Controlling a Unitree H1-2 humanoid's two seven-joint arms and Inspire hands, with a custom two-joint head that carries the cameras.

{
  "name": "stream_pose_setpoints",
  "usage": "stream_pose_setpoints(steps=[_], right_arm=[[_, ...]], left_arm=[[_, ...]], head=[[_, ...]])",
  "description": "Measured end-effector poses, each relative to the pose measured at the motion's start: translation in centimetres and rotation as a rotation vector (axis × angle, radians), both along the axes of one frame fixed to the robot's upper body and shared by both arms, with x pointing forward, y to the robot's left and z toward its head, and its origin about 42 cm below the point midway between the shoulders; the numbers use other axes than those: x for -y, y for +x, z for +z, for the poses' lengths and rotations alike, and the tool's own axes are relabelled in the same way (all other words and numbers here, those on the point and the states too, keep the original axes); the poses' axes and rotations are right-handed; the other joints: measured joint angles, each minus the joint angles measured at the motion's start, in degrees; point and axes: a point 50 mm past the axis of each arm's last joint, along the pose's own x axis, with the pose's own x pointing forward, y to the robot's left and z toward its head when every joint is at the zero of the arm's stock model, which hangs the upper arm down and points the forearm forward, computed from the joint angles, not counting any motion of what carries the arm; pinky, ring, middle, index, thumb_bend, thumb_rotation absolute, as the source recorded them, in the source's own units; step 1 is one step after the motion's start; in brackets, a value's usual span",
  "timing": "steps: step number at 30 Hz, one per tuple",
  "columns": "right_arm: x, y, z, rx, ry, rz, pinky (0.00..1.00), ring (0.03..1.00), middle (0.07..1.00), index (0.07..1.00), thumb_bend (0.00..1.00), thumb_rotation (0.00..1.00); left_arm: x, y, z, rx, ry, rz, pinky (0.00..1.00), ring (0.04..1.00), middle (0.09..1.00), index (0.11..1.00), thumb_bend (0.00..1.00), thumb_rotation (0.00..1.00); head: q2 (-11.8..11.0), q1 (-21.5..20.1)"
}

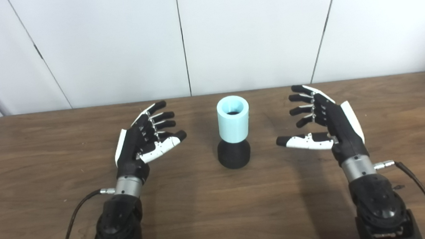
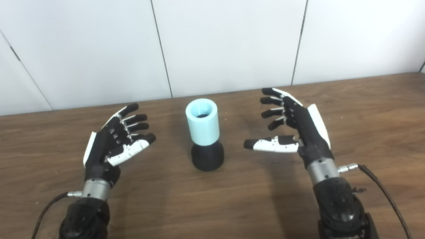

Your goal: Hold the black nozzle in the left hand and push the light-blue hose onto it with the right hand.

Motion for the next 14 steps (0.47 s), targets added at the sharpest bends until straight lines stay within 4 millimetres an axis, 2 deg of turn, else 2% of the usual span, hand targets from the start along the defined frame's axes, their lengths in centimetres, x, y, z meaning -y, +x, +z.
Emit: stream_pose_setpoints(steps=[14], right_arm=[[0.36,-0.27,-0.62,0.008,-0.021,0.014,0.51,0.635,0.748,0.781,0.72,0.18]], left_arm=[[-0.74,-0.2,0.14,-0.019,0.054,-0.053,0.51,0.62,0.644,0.674,0.68,0.1]], head=[[-0.5,-0.5]])
